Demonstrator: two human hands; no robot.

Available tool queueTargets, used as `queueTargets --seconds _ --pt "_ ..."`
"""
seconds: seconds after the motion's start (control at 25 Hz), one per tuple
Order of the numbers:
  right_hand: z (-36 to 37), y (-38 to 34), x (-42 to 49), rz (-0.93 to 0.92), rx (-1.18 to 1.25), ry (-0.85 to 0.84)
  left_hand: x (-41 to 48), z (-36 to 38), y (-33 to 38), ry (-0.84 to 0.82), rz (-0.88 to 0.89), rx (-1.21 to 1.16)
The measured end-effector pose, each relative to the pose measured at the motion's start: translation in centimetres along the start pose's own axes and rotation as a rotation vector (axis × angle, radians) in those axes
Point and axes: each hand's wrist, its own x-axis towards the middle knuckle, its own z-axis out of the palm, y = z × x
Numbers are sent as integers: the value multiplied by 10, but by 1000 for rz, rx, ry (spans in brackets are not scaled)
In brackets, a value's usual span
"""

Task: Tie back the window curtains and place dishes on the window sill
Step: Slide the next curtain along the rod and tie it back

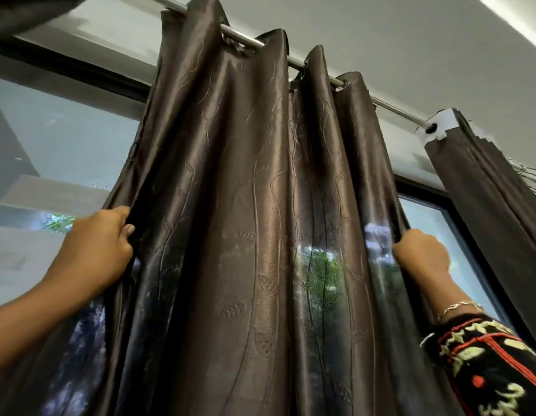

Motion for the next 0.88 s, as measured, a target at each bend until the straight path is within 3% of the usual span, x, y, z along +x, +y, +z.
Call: queueTargets --seconds 0.44,0.72,0.88 --pt "-18 -206 -117 -587 414 -160 9 -38 -19 -44 -10 -15" --pt "-59 -343 -211 -820 630 -299 25 -100 -44 11 -22 -36" --pt "-69 -372 -226 -847 672 -314 23 -132 -55 30 -17 -90"
